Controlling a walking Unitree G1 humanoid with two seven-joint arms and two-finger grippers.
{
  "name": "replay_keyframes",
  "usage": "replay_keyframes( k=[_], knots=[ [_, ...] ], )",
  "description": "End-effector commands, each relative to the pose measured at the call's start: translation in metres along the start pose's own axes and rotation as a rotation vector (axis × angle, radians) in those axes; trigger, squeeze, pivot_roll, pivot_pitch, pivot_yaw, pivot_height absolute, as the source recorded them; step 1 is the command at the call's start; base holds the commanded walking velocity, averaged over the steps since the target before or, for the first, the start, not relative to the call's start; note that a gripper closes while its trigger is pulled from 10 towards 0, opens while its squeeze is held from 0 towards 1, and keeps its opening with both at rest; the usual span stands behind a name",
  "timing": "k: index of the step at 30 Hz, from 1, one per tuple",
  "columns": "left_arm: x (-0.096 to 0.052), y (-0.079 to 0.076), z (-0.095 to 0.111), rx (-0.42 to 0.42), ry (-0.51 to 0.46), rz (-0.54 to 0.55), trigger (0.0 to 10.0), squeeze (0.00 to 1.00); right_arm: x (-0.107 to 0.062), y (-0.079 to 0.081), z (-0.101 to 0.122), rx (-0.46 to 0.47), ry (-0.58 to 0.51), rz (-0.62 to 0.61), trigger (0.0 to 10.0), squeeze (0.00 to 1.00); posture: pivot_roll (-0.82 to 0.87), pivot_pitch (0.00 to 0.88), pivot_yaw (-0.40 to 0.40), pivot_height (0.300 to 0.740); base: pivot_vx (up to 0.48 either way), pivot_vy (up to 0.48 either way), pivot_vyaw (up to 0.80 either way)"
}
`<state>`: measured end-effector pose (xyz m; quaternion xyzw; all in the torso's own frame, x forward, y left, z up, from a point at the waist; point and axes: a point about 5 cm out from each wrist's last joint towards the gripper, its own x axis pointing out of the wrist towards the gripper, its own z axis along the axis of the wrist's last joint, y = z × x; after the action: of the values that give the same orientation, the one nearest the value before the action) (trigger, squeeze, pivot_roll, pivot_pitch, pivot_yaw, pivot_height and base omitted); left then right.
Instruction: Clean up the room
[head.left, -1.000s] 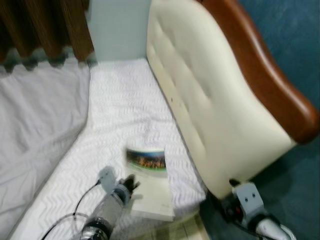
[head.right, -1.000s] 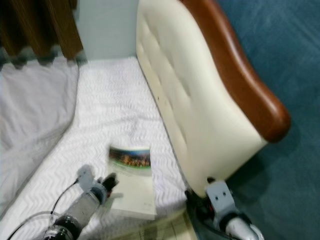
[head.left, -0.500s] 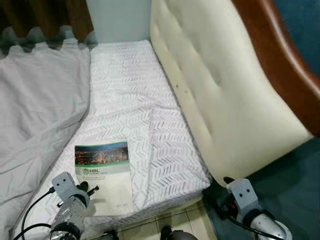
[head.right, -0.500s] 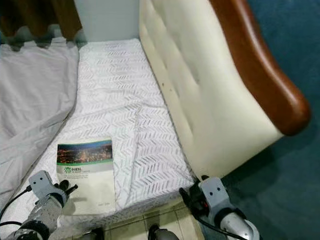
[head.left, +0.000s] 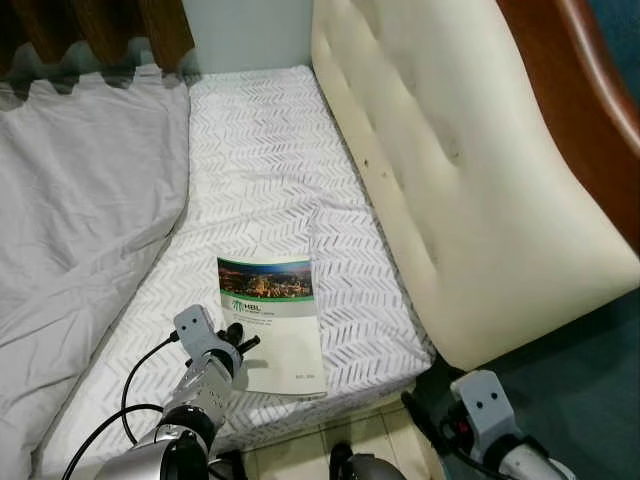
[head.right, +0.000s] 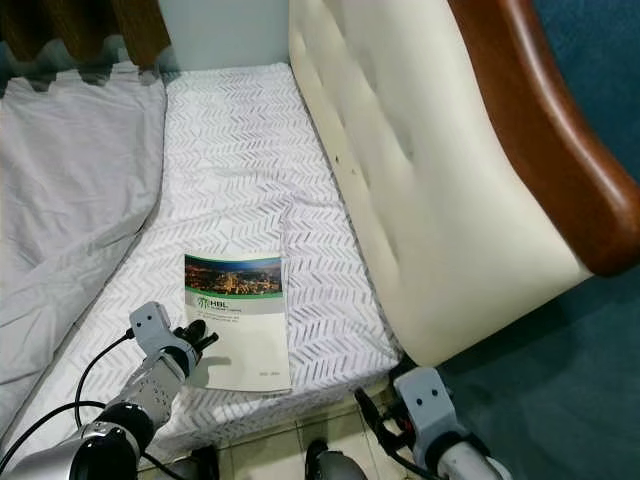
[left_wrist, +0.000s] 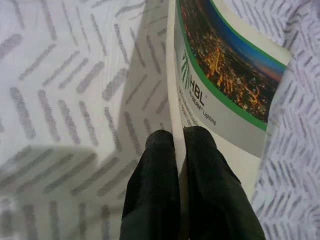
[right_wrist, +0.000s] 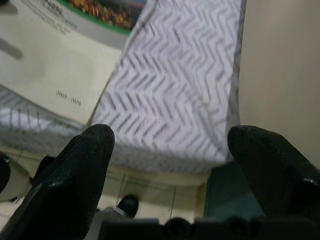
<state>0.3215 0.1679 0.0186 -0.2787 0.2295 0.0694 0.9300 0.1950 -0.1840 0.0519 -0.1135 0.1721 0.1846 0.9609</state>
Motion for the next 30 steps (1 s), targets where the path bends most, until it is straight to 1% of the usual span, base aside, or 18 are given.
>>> replay_keyframes(
  k=[1,2,6,8,9,10,14,16,18,20,23,27,30],
  knots=[
    [0.000,-0.002,-0.007,0.023,0.045,-0.003,10.0,0.00,-0.008,-0.002,-0.003,-0.005,0.015,-0.028,10.0,0.00,-0.32,0.317,-0.090,0.740,0.000,0.000,0.00],
    [0.000,-0.002,-0.007,0.020,0.045,0.000,10.0,0.00,-0.009,-0.001,-0.004,-0.004,0.018,-0.031,10.0,0.00,-0.33,0.317,-0.089,0.740,0.000,0.000,0.00],
    [-0.001,0.002,-0.008,-0.054,0.036,0.041,10.0,0.00,-0.012,0.001,-0.006,0.001,0.024,-0.037,10.0,0.00,-0.33,0.315,-0.078,0.740,0.000,0.000,0.00],
    [-0.003,0.006,-0.017,-0.133,0.044,0.072,10.0,0.00,-0.014,-0.001,-0.006,0.001,0.029,-0.046,10.0,0.00,-0.34,0.314,-0.080,0.740,0.000,0.000,0.00],
    [-0.004,0.007,-0.020,-0.154,0.047,0.082,10.0,0.00,-0.015,-0.002,-0.007,0.001,0.030,-0.048,10.0,0.00,-0.34,0.314,-0.081,0.740,0.000,0.000,0.00],
    [-0.006,0.008,-0.028,-0.177,0.064,0.092,10.0,0.00,-0.017,-0.002,-0.006,0.000,0.031,-0.050,10.0,0.00,-0.35,0.318,-0.089,0.740,0.000,0.000,0.00],
    [-0.007,0.001,-0.037,-0.118,0.096,0.070,10.0,0.00,-0.019,-0.001,-0.005,-0.002,0.033,-0.037,10.0,0.00,-0.36,0.327,-0.103,0.740,0.000,0.000,0.00],
    [-0.006,-0.001,-0.035,-0.112,0.094,0.065,10.0,0.00,-0.018,0.002,-0.005,-0.001,0.029,-0.018,10.0,0.00,-0.36,0.329,-0.105,0.740,0.000,0.000,0.00],
    [-0.004,-0.002,-0.030,-0.102,0.084,0.065,10.0,0.00,-0.014,0.011,-0.005,0.001,0.014,0.035,10.0,0.00,-0.35,0.332,-0.102,0.740,0.000,0.000,0.00],
    [-0.004,-0.003,-0.029,-0.101,0.083,0.064,10.0,0.00,-0.012,0.014,-0.005,0.001,0.011,0.046,10.0,0.00,-0.35,0.332,-0.102,0.740,0.000,0.000,0.00],
    [-0.002,-0.009,-0.026,-0.080,0.083,0.042,10.0,0.00,-0.006,0.019,-0.003,-0.020,0.004,0.077,10.0,0.00,-0.36,0.342,-0.108,0.740,0.000,0.000,0.00],
    [-0.002,-0.012,-0.025,-0.091,0.081,0.040,10.0,0.00,-0.005,0.018,0.000,-0.024,-0.002,0.076,10.0,0.00,-0.37,0.347,-0.107,0.740,0.000,0.000,0.00],
    [-0.002,-0.018,-0.030,-0.099,0.092,0.027,10.0,0.00,-0.008,0.016,-0.002,-0.027,0.006,0.065,10.0,0.00,-0.38,0.349,-0.106,0.740,0.000,0.000,0.00]
  ],
)
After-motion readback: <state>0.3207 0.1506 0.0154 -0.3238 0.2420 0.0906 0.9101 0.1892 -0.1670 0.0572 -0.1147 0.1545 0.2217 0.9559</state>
